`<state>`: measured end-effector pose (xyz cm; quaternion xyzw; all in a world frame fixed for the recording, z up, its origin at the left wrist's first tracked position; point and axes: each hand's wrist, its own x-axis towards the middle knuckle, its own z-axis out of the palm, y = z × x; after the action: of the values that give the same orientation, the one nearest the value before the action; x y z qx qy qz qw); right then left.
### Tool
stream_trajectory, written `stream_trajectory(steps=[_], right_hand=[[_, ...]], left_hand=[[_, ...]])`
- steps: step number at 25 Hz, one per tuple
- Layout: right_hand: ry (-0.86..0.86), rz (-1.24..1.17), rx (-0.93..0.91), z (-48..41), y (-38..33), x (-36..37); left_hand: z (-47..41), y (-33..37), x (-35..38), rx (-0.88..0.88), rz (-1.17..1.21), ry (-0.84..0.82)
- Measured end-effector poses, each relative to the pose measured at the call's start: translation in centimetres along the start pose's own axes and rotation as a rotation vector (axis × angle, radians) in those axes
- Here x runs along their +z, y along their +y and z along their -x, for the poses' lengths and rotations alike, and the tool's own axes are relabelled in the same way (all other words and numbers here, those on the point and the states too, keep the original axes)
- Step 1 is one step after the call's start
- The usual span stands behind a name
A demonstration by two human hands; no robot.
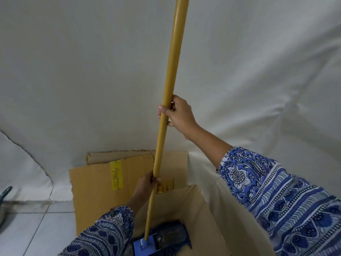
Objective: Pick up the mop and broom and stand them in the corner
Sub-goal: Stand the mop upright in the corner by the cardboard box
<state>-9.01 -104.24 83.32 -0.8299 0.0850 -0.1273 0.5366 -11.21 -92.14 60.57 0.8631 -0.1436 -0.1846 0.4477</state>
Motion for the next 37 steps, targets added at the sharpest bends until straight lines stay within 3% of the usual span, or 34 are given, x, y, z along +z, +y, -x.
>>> stream_trajectory(steps=[10, 17, 25, 37], right_hand=[[-0.009, 0.017, 0.014, -3.1, 3.2, 0.8], [-0.140, -0.037, 0.179, -8.4, 3.5, 1.6], [-0.165, -0.046, 0.285, -11.9, 4.2, 2.3], [-0.143, 0.006, 0.276, -13.1, 5.2, 2.2]], left_hand=[[-2.7, 0.0, 1.3, -0.124, -0.032, 0.003], [-6.6, 0.2, 0.9, -0.316, 0.010, 0.024], [-9.9, -0.9, 1.0, -0.366, 0.022, 0.028], [-10.0, -0.1, 1.2, -0.386, 0.053, 0.069]])
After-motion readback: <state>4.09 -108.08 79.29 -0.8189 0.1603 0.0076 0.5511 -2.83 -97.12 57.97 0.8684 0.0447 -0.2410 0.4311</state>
